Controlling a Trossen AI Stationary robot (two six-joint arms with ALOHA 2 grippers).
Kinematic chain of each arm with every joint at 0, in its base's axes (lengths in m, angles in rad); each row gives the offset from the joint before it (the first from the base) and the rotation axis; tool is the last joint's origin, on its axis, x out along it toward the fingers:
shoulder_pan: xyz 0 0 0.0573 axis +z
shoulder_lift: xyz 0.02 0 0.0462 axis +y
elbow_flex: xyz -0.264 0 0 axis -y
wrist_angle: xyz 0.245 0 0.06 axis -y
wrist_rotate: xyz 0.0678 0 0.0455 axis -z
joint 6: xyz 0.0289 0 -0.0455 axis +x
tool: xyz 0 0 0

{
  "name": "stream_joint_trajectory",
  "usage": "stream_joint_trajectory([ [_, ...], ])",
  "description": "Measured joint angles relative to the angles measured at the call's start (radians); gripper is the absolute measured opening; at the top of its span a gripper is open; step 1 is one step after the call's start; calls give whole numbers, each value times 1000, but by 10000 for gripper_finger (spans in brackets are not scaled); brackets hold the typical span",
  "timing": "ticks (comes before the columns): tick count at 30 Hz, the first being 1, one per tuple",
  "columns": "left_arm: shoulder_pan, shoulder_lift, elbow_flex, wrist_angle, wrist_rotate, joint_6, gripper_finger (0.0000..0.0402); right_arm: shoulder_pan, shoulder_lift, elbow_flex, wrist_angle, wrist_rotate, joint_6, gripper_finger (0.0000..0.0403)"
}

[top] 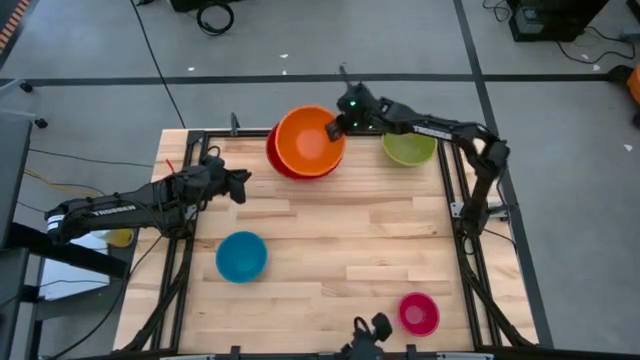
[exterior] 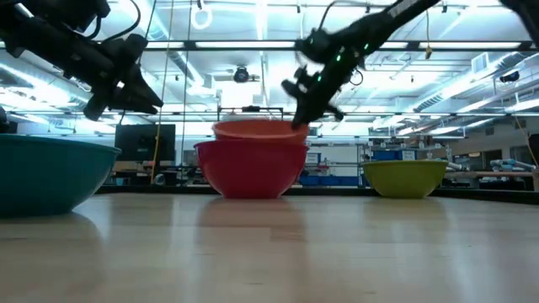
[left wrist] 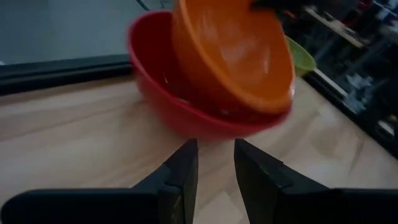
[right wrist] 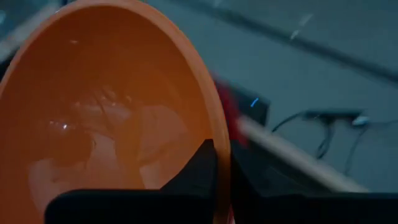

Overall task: Nest bowls inside each other
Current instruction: Stack the orange bowl on the red bowl, then stack the green bowl on the orange bowl

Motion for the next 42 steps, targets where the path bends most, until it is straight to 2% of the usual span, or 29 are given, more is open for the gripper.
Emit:
stream_joint_trajectory([
  [4, 0, 0, 0, 23, -17, -9, 107, 12, 49, -1, 20, -22, -21, 52],
  [10, 0, 0, 0, 31, -24, -40, 107, 21, 30, 0, 62, -2, -135, 124],
  [14, 0, 0, 0, 33, -26, -55, 107, -8, -45, 2, 21, 88, -131, 176],
  [18, 0, 0, 0, 32, -25, -89, 107, -90, -133, 3, -162, 193, -176, 204],
  [21, 0, 0, 0, 28, -25, -86, 107, -182, -158, 4, -387, 255, -164, 206],
  [23, 0, 0, 0, 28, -27, -76, 107, -259, -153, 2, -512, 237, -131, 205],
  [26, 0, 0, 0, 28, -31, -73, 107, -369, -141, 2, -602, 200, -89, 204],
  [30, 0, 0, 0, 27, -38, -50, 107, -478, -134, 1, -623, 215, -93, 204],
  [33, 0, 0, 0, 27, -38, -48, 107, -534, -135, 0, -648, 176, -98, 204],
  [39, 0, 0, 0, 25, -38, -52, 107, -577, -135, -75, -644, 170, -122, 202],
  [42, 0, 0, 0, 25, -38, -53, 107, -573, -135, -88, -613, 204, -129, 195],
])
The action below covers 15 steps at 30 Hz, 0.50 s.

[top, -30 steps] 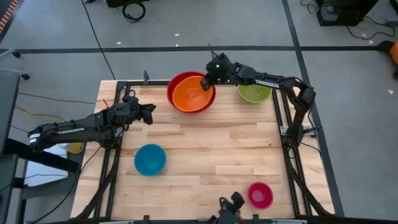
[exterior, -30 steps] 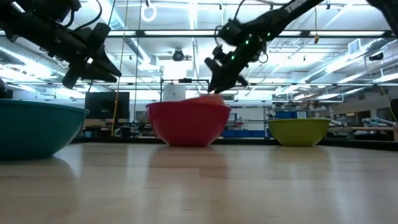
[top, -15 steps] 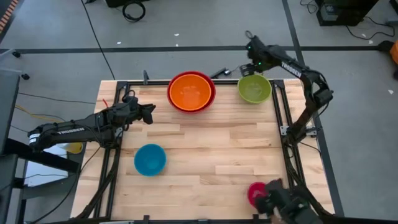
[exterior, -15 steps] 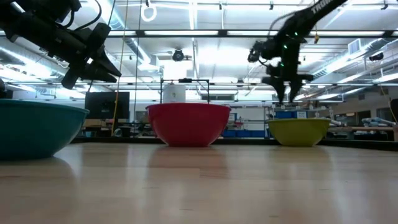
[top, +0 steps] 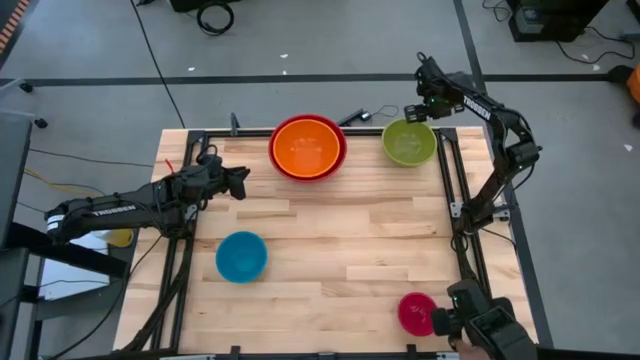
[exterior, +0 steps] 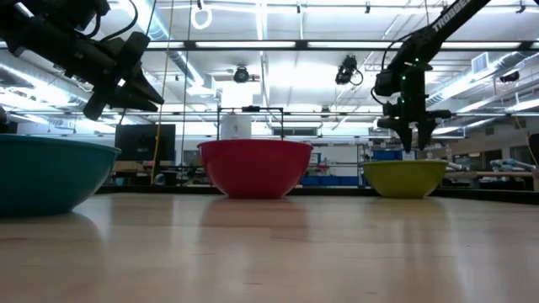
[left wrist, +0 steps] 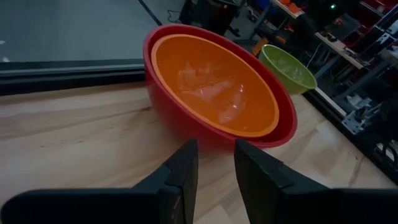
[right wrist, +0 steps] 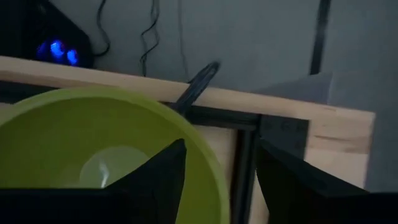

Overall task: Nest bowls inside each other
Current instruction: Stack the green bowl on the orange bowl

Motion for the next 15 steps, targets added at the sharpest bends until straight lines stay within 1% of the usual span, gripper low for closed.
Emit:
stream_joint_trajectory([
  [4, 0, 0, 0, 0, 0, 0, 107, 2, 1, -38, 58, 16, -20, 180],
  [10, 0, 0, 0, 0, -6, 2, 107, 0, 1, -112, 175, -5, -194, 160],
  [15, 0, 0, 0, 0, -15, 5, 107, 0, 1, -143, 232, -9, -261, 158],
])
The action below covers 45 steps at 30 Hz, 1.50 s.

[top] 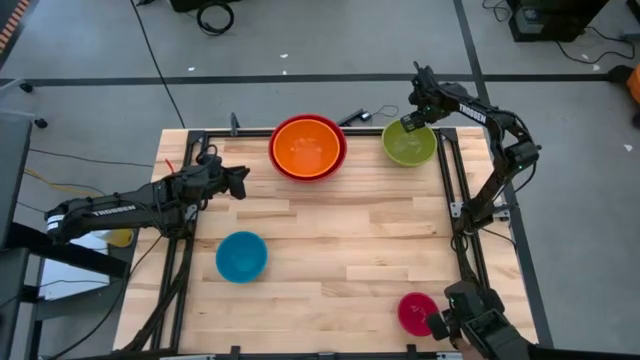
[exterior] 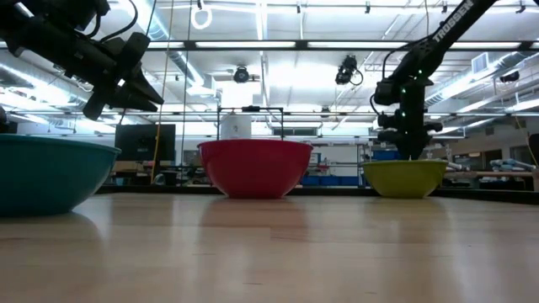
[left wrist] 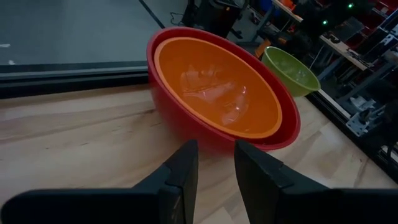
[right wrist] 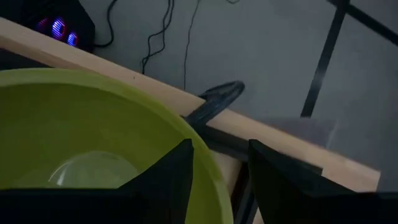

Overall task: Nest bowls inside each other
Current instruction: Stack the green bowl on the orange bowl

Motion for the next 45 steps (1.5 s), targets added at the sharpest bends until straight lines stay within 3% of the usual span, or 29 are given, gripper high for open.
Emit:
stream_joint_trajectory([
  [9, 0, 0, 0, 1, -4, -4, 107, 0, 0, -63, 139, -98, -63, 158],
  [16, 0, 0, 0, 1, -4, -5, 107, 0, 0, -89, 175, -100, -106, 152],
  [20, 0, 0, 0, 1, -13, -5, 107, 5, 0, -90, 174, -134, -90, 115],
  [26, 0, 0, 0, 2, -42, -9, 107, 35, 0, -91, 166, -252, -71, 13],
  [33, 0, 0, 0, 2, -43, -29, 107, 141, 0, -91, 168, -414, 37, 5],
  [38, 0, 0, 0, 2, -38, -53, 107, 246, -1, -49, 155, -410, 78, 3],
  [45, 0, 0, 0, 2, -37, -53, 107, 349, -5, 80, 95, -288, 65, 2],
])
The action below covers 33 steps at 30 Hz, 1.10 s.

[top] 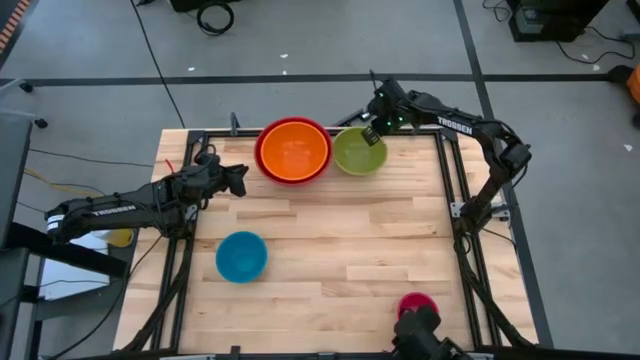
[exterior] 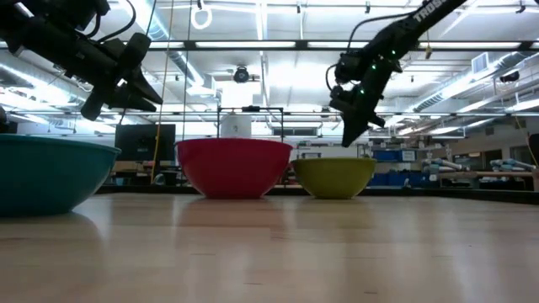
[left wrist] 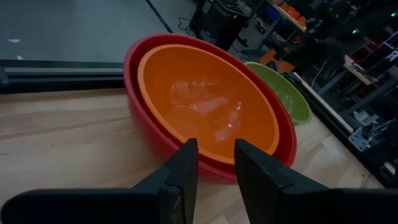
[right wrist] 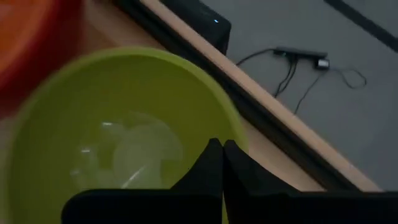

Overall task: Nest bowls inside each other
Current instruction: Stack the green bowl on the orange bowl

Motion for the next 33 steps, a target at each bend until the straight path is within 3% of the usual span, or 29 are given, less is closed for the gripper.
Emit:
stream_joint_trajectory([
  [6, 0, 0, 0, -1, 0, 26, 107, 21, 1, 8, -111, 62, 24, 19],
  [12, 0, 0, 0, -1, 0, 43, 107, -46, 4, 9, -125, 110, 171, 97],
  [18, 0, 0, 0, -30, -7, 49, 107, -109, 4, -54, -111, -68, 249, 194],
  [23, 3, 18, -11, -127, -106, 46, 107, -107, 4, -145, -33, -57, 224, 238],
  [25, 21, 38, -39, -138, -140, 44, 107, -102, 5, -181, 18, -122, 224, 240],
  [28, 60, 77, -84, -81, -108, 20, 107, -88, 5, -224, 99, -217, 250, 228],
  [31, 97, 126, -128, 43, -68, -23, 107, -76, 5, -260, 120, -219, 276, 184],
  [33, 118, 160, -146, 148, -60, -33, 107, -73, 5, -272, 121, -219, 301, 131],
])
